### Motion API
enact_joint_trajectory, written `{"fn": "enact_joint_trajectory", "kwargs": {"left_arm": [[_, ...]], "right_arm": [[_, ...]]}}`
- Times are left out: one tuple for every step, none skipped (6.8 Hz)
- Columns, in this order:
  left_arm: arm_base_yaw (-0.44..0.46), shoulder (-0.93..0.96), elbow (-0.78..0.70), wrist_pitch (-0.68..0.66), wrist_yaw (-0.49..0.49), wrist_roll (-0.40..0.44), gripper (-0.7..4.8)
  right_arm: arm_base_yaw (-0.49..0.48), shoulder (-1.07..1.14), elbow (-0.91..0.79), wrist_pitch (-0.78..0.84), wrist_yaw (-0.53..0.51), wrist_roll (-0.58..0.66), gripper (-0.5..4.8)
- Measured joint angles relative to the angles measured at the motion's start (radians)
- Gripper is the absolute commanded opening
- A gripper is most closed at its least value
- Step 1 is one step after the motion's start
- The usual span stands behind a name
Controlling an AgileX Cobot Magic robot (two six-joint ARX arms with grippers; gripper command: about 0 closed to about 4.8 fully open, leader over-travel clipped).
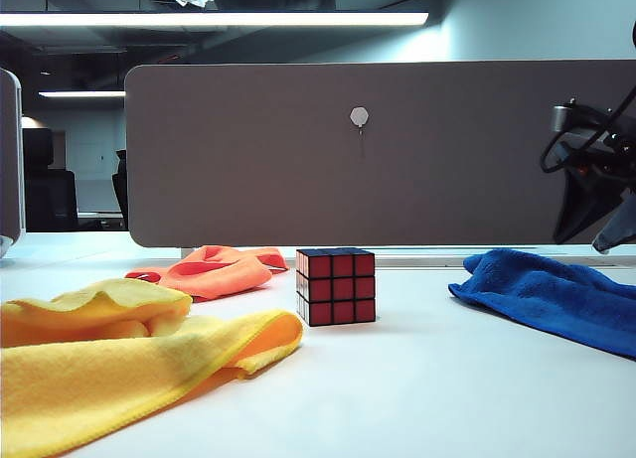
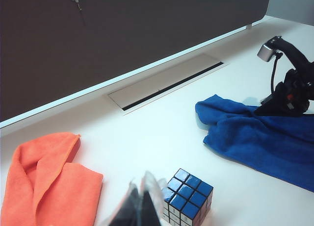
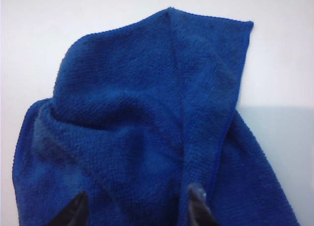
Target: Pick up a rag that is the same color as the top surface of the Rubik's Cube and cover the cube with it.
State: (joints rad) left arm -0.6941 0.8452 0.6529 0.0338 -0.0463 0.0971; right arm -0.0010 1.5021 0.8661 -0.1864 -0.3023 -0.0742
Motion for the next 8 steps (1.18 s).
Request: {"fn": "enact_joint_trajectory", "kwargs": {"left_arm": [[0.000,0.000,0.000,0.000,0.000,0.000,-0.05],[0.000,0.000,0.000,0.000,0.000,0.000,-0.05],[0.000,0.000,0.000,0.000,0.000,0.000,-0.05],[0.000,0.000,0.000,0.000,0.000,0.000,-0.05],[0.000,0.000,0.000,0.000,0.000,0.000,-0.05],[0.000,0.000,0.000,0.000,0.000,0.000,-0.05],[0.000,0.000,0.000,0.000,0.000,0.000,-0.05],[0.000,0.000,0.000,0.000,0.000,0.000,-0.05]], "right_arm": [[0.000,0.020,0.000,0.013,0.063,0.000,2.87],[0.000,0.054,0.000,0.031,0.109,0.000,2.55],[0.000,0.113,0.000,0.031,0.111,0.000,2.12],[0.000,0.126,0.000,0.031,0.112,0.000,0.90],[0.000,0.139,0.001,0.033,0.116,0.000,-0.01],[0.000,0.139,0.001,0.042,0.107,-0.001,-0.01],[0.000,0.089,0.003,0.070,0.037,-0.001,-0.01],[0.000,0.063,0.004,0.087,0.012,0.000,-0.02]]}}
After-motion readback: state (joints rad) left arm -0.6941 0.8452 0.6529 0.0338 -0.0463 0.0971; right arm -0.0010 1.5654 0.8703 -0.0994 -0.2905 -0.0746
